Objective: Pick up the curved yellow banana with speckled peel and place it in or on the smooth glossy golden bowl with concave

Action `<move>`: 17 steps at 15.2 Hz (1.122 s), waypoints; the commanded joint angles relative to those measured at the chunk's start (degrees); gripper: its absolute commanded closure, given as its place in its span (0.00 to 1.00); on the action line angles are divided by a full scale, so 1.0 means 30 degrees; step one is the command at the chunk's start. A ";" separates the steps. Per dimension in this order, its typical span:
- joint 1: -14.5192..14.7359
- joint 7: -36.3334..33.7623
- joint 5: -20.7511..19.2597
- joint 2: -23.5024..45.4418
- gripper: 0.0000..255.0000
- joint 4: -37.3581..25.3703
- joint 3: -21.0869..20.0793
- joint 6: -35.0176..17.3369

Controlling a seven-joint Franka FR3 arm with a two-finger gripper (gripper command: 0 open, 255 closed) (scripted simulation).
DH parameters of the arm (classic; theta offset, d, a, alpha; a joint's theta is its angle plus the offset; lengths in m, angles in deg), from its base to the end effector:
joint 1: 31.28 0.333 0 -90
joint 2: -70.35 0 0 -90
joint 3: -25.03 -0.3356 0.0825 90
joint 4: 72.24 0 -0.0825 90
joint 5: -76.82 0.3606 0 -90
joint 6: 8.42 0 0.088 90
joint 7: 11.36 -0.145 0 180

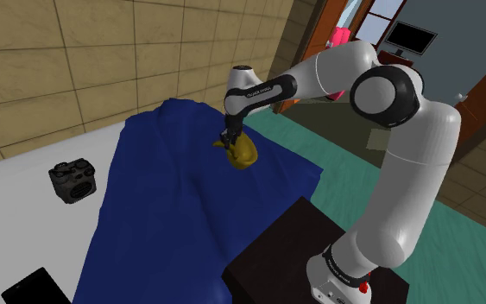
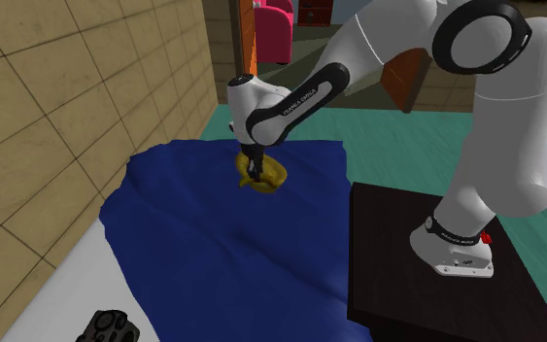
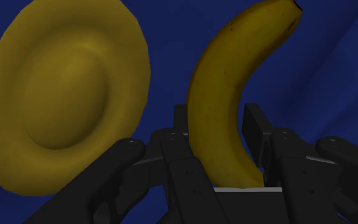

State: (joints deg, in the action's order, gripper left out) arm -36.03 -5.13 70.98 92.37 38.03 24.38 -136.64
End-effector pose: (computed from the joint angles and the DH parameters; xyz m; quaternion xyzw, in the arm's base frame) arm 0.6003 -0.0494 0.2809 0.9974 0.0511 -0.0386 0.0334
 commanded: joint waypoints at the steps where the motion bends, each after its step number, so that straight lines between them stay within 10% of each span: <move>1: -0.0565 0.0878 0.0072 0.0349 1.00 -0.0765 0.0238 0.0355; 17: -0.3834 0.5440 0.0633 0.4840 1.00 -0.7531 0.1245 0.2271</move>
State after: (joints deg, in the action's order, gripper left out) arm -47.45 11.11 72.86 106.38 15.67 28.12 -129.52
